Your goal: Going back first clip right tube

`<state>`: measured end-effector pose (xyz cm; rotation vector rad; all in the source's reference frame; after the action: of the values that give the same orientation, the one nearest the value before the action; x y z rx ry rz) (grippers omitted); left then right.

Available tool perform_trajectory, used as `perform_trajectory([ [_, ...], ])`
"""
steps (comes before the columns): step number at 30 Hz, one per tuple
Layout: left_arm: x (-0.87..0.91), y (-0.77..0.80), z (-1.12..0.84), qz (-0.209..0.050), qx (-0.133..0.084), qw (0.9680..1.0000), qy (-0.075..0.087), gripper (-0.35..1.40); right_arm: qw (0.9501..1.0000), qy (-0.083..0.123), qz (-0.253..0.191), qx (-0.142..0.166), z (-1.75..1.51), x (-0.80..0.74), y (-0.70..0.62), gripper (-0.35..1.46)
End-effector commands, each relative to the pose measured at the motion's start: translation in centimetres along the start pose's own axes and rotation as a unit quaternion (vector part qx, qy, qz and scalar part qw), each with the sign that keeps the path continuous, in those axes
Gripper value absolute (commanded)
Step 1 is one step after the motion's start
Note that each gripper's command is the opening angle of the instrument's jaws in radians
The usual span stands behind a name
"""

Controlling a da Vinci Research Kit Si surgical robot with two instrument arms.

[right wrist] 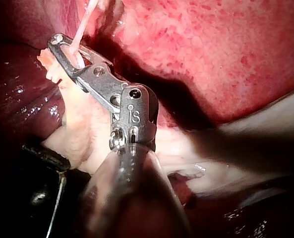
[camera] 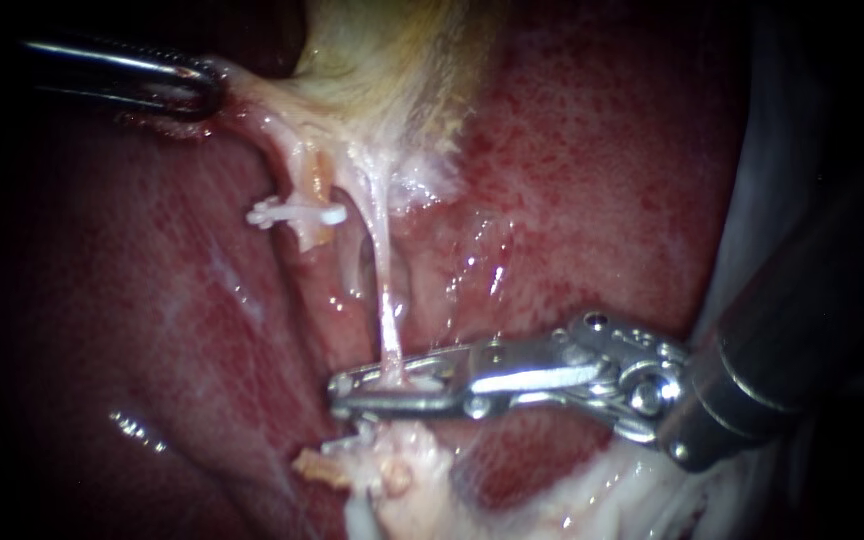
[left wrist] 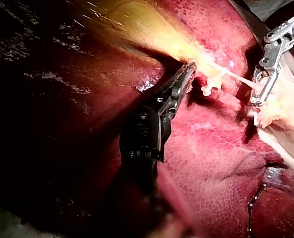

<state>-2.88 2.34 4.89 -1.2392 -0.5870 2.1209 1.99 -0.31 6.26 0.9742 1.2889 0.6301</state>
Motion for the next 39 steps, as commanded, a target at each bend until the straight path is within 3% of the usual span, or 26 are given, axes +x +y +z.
perform_trajectory([
  [1,0.00,0.00,0.00,0.000,0.000,1.0000,0.000,-0.35,0.9998,0.003,-0.016,-0.006,-0.01,-0.02,0.02,0.07],
  [2,0.00,0.00,0.00,0.000,0.000,1.0000,0.000,-0.35,0.9992,0.002,-0.031,-0.023,0.01,-0.01,0.03,0.31],
  [3,0.00,0.00,0.00,0.000,0.000,1.0000,0.000,-0.35,0.9981,-0.002,-0.048,-0.037,0.02,0.00,0.04,0.42],
  [7,-0.01,0.00,0.01,0.000,0.000,1.0000,0.000,-0.35,0.9872,-0.039,-0.127,-0.088,0.02,0.00,0.06,0.49],
  [11,-0.02,0.00,0.01,0.001,0.000,1.0000,0.000,-0.35,0.9714,-0.069,-0.194,-0.119,-0.13,-0.01,0.00,0.50],
  [18,-0.02,0.00,0.01,0.001,0.000,1.0000,0.000,-0.35,0.9491,-0.102,-0.261,-0.143,-0.55,0.16,-0.14,0.50],
  [25,-0.03,0.00,0.01,0.001,0.000,1.0000,0.000,-0.35,0.9257,-0.147,-0.320,-0.137,-1.11,0.40,-0.34,0.50],
  [31,-0.03,0.00,0.01,0.001,0.000,1.0000,0.000,-0.35,0.9141,-0.176,-0.342,-0.129,-1.43,0.51,-0.45,0.50],
  [35,-0.08,0.01,0.08,0.002,0.003,1.0000,0.001,-0.35,0.9145,-0.177,-0.341,-0.127,-1.52,0.54,-0.47,0.50],
  [39,-0.25,0.00,0.30,0.007,-0.004,1.0000,0.002,-0.35,0.9137,-0.177,-0.343,-0.127,-1.54,0.55,-0.47,0.50],
])
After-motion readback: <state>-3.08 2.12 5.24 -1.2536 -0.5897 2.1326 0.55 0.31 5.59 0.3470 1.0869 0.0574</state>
